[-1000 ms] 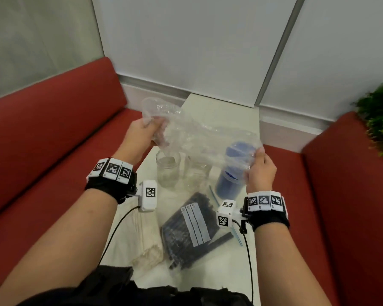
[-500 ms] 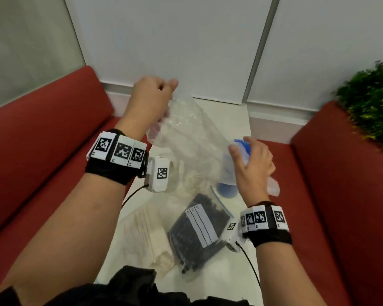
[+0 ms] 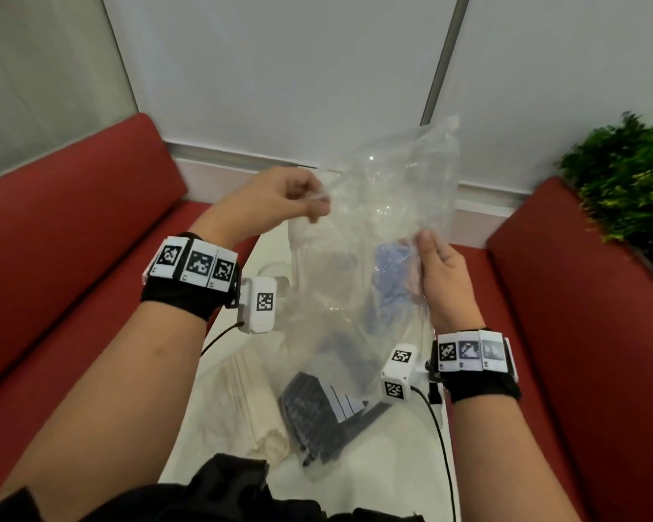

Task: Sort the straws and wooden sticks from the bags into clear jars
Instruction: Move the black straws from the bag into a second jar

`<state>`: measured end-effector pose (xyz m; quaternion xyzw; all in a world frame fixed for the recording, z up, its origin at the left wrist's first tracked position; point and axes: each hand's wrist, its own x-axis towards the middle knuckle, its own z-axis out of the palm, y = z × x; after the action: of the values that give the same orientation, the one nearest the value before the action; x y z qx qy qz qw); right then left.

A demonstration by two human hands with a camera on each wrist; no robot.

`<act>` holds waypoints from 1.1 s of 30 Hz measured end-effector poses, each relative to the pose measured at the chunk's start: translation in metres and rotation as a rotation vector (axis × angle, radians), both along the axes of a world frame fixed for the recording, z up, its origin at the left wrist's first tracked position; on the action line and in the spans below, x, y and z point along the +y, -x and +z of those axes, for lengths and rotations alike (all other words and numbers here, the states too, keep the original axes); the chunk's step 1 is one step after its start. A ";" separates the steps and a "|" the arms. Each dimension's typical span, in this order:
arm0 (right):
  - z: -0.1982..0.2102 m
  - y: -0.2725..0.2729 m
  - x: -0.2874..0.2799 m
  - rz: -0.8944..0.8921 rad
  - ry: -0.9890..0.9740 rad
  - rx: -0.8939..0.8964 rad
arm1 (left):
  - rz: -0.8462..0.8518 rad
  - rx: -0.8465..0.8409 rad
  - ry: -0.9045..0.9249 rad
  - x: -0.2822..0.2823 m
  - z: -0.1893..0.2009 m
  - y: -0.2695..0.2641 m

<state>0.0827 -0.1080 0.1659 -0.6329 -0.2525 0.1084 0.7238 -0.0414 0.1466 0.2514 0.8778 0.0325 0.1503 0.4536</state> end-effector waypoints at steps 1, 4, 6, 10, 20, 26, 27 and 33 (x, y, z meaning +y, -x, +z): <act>-0.008 -0.005 -0.005 -0.021 0.056 -0.017 | 0.032 -0.010 0.007 0.000 0.000 0.000; -0.031 -0.018 -0.020 -0.061 0.201 -0.043 | 0.206 -0.026 -0.038 0.001 0.012 -0.002; -0.044 -0.021 -0.028 -0.035 0.276 -0.064 | 0.282 -0.081 -0.153 -0.001 0.022 -0.005; -0.051 -0.019 -0.035 0.013 0.329 -0.055 | 0.505 -0.457 -0.131 -0.006 0.032 -0.005; -0.055 -0.023 -0.025 0.062 0.025 0.314 | -0.055 0.307 0.665 -0.032 -0.090 0.010; -0.072 -0.039 -0.049 0.323 0.033 0.334 | 0.015 0.183 0.620 -0.007 -0.098 0.018; -0.073 -0.040 -0.052 0.329 -0.026 0.330 | -0.007 0.176 0.628 -0.002 -0.098 0.022; -0.063 -0.031 -0.053 0.265 -0.094 0.358 | 0.171 -0.008 0.676 0.000 -0.105 0.028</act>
<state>0.1136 -0.1610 0.1025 -0.5303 -0.2056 0.3013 0.7653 -0.0690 0.1465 0.1468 0.6713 0.1523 0.1719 0.7047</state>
